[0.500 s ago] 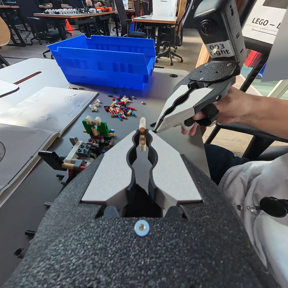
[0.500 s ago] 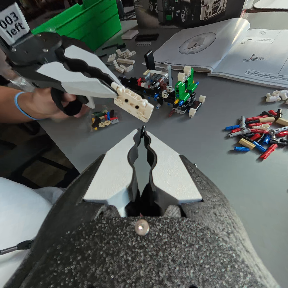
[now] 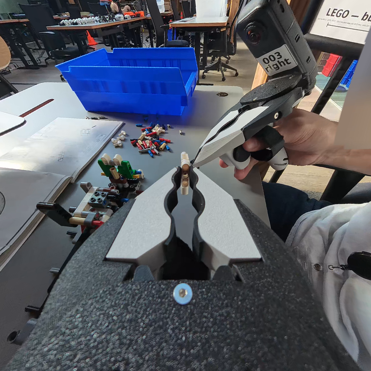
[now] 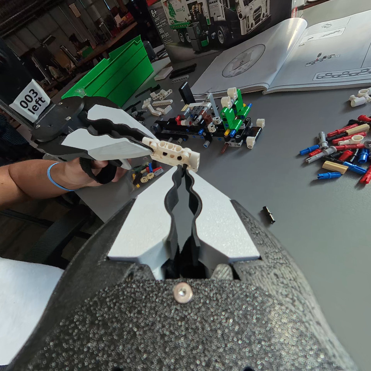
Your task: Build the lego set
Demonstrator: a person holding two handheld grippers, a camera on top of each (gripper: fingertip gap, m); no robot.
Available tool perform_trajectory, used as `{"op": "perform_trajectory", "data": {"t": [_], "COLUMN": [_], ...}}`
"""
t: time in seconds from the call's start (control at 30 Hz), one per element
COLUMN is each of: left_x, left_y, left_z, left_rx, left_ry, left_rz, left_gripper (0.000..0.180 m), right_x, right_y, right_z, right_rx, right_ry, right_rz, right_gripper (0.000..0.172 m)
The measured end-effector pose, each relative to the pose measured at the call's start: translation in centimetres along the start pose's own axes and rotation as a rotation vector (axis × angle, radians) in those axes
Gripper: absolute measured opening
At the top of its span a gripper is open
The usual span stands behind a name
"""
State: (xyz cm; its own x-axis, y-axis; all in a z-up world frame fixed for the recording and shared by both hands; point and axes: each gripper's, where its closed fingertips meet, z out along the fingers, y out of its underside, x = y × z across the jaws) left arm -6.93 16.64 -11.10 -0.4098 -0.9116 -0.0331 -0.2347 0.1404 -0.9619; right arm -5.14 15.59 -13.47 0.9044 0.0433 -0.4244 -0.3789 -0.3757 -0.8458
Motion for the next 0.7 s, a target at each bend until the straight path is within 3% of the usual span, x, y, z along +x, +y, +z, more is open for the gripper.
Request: {"op": "perform_trajectory", "data": {"t": [0.17, 0.37, 0.47, 0.6, 0.7], "left_x": [0.0, -1.0, -1.5, -1.9, -2.0], "left_y": [-0.1, 1.5, 2.0, 2.0, 2.0], "left_z": [0.2, 0.7, 0.4, 0.1, 0.2], "left_rx": [0.001, -0.081, -0.104, -0.102, -0.098], "left_ry": [-0.022, -0.049, -0.068, -0.089, -0.072], "left_rz": [-0.027, -0.060, -0.032, 0.002, -0.011], "left_gripper": [0.005, 0.005, 0.005, 0.005, 0.005], "right_x": [0.4, 1.5, 2.5, 4.3, 5.2], "right_y": [-0.4, 0.9, 0.1, -4.2, -3.8], "right_z": [0.1, 0.9, -0.3, -4.6, -4.2], "right_rx": [0.041, -0.080, -0.064, 0.207, 0.198], "right_ry": [0.075, 0.197, 0.212, 0.252, 0.206], "right_rz": [-0.046, -0.231, -0.252, -0.137, -0.090], "right_gripper": [0.000, 0.000, 0.000, 0.000, 0.000]}}
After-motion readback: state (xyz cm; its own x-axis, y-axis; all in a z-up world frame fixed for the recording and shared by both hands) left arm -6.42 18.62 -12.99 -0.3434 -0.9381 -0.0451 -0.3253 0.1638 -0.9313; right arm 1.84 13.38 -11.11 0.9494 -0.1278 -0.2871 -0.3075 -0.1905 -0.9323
